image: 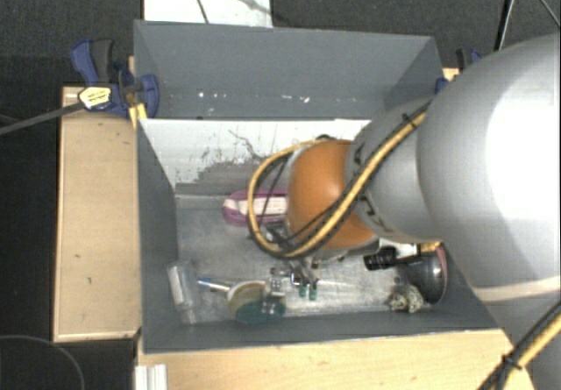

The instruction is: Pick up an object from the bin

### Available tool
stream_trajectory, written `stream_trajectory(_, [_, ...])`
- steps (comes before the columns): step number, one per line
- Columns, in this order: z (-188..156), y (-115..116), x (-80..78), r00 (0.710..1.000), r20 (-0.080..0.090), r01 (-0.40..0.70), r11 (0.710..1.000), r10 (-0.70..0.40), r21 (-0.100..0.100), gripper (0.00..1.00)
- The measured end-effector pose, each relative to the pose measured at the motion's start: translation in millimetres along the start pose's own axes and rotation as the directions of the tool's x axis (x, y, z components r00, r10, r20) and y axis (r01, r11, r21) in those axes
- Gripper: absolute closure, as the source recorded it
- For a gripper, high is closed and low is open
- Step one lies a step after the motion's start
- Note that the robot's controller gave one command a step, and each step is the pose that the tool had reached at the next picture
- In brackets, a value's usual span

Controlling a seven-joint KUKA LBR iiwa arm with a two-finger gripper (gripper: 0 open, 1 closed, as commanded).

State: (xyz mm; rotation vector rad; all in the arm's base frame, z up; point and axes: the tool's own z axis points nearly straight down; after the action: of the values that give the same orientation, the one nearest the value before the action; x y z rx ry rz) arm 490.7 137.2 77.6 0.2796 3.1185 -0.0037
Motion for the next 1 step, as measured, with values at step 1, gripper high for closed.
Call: stream_trajectory(1, [-16.7,-79.7,-50.3,0.985,-0.003,-0.17,0.985,0.17,-0.003,0.0])
